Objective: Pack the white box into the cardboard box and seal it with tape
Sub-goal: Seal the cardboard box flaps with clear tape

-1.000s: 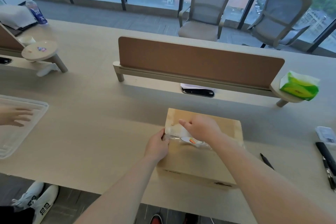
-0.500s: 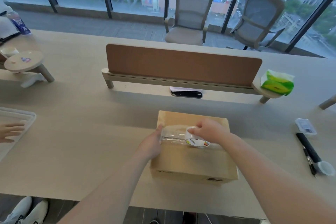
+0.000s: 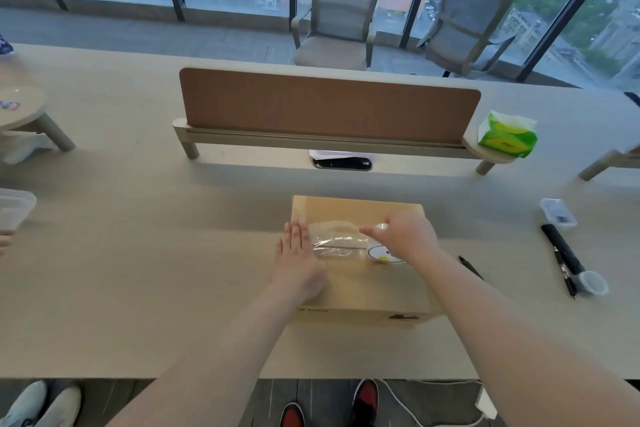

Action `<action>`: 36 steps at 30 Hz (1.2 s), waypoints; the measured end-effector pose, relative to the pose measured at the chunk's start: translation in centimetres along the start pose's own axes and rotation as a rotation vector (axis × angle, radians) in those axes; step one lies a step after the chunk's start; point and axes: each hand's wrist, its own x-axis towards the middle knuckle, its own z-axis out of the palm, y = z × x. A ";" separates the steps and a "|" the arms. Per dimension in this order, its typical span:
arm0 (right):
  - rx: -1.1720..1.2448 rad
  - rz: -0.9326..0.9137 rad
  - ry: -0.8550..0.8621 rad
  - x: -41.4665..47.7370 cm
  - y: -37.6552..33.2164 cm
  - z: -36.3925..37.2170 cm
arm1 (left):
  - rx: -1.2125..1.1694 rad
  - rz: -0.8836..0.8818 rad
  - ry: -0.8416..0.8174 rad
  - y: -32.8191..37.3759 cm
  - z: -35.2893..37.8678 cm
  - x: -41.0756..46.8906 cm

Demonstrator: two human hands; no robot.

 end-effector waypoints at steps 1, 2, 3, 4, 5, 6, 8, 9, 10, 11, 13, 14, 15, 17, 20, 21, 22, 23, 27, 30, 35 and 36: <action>0.022 0.007 0.001 -0.1 0.0 0.1 | 0.005 -0.006 0.000 0.0 0.2 0.0; 0.032 0.009 -0.001 -0.1 0.0 0.2 | 0.029 -0.009 0.006 0.0 0.4 0.0; 0.025 0.006 -0.009 -0.1 0.0 0.1 | 0.063 -0.014 0.012 0.1 0.5 0.0; 0.004 -0.001 -0.018 -0.1 -0.1 0.0 | 0.096 -0.022 0.019 0.3 0.7 0.1; -0.026 -0.013 -0.019 0.0 -0.2 -0.1 | 0.129 -0.034 0.027 0.4 0.9 0.2; -0.064 -0.029 -0.013 0.0 -0.3 -0.2 | 0.159 -0.048 0.036 0.6 1.1 0.2; -0.139 -0.065 0.020 0.1 -0.6 -0.1 | 0.200 -0.079 0.048 0.9 1.5 0.5; -0.157 -0.081 0.040 0.1 -0.7 0.0 | 0.212 -0.092 0.046 1.1 1.5 0.6; -0.144 -0.093 0.055 0.3 -0.7 0.2 | 0.222 -0.102 0.042 1.2 1.6 0.6; -0.099 -0.100 0.067 0.5 -0.5 0.3 | 0.233 -0.110 0.042 1.3 1.7 0.7; 0.073 -0.094 0.047 1.1 0.3 0.3 | 0.256 -0.122 0.044 1.4 1.7 0.9; 0.180 -0.086 0.008 1.6 1.0 0.3 | 0.264 -0.131 0.041 1.5 1.7 1.0; 0.277 -0.082 -0.042 1.9 1.7 0.4 | 0.273 -0.143 0.037 1.7 1.5 1.1; 0.428 -0.080 -0.131 2.0 3.1 0.6 | 0.289 -0.169 0.039 2.4 1.4 0.9; 0.524 -0.108 -0.161 1.9 4.6 0.8 | 0.264 -0.169 0.071 4.6 2.1 0.0; 0.532 -0.126 -0.160 1.9 4.8 0.8 | 0.234 -0.177 0.080 5.1 2.5 -0.4; 0.526 -0.145 -0.161 1.9 4.8 0.8 | 0.202 -0.189 0.089 5.4 2.8 -0.7; 0.508 -0.164 -0.164 1.9 4.7 0.7 | 0.186 -0.195 0.094 5.4 3.0 -0.8; 0.421 -0.219 -0.151 2.1 5.1 0.1 | 0.230 -0.195 0.060 5.0 3.0 -0.2; 0.291 -0.288 -0.142 2.0 5.6 -1.2 | 0.279 -0.206 0.035 4.8 3.2 0.2; 0.125 -0.307 -0.025 2.6 8.3 -2.8 | 0.285 -0.241 -0.022 4.9 3.0 0.5; 0.108 -0.298 -0.011 3.0 9.3 -3.2 | 0.290 -0.255 -0.034 5.2 2.8 0.6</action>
